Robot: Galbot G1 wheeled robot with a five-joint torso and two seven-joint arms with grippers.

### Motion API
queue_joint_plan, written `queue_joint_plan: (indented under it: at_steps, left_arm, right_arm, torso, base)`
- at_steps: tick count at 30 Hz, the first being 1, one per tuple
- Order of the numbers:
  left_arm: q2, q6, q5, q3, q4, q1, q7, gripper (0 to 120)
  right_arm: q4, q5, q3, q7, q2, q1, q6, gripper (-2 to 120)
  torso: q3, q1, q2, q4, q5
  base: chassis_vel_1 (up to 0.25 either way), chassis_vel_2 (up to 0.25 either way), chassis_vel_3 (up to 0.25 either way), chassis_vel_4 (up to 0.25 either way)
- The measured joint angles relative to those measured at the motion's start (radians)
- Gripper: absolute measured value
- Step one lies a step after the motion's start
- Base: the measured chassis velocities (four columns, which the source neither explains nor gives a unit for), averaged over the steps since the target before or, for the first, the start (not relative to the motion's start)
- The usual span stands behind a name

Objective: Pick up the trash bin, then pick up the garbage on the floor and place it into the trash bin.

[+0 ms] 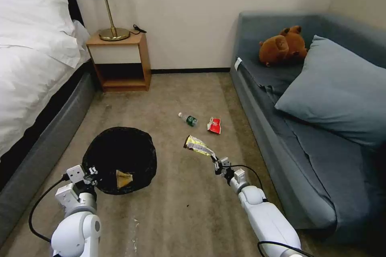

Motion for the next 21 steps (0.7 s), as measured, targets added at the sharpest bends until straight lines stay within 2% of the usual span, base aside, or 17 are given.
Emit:
queue_joint_plan:
  at_steps: [8,16,21]
  left_arm:
    - [-0.003,-0.003,-0.001,0.004,0.017,-0.006,0.001,3]
    - [-0.004,-0.004,-0.001,0.005,0.029,-0.011,0.001,3]
    - [-0.007,-0.007,0.0,0.006,0.03,-0.009,0.0,3]
  right_arm:
    - [0.154,0.034,-0.02,0.051,-0.009,-0.018,-0.042,0]
    - [0.432,0.014,-0.127,0.097,-0.047,-0.036,-0.098,0]
    - [0.511,0.006,-0.171,0.115,-0.056,-0.033,-0.117,0]
  torso:
    - [0.0,0.0,0.0,0.0,-0.0001]
    - [0.0,0.0,0.0,0.0,-0.0002]
    - [0.0,0.0,0.0,0.0,-0.0002]
  base:
    - [0.0,0.0,0.0,0.0]
    - [0.0,0.0,0.0,0.0]
    - [0.0,0.0,0.0,0.0]
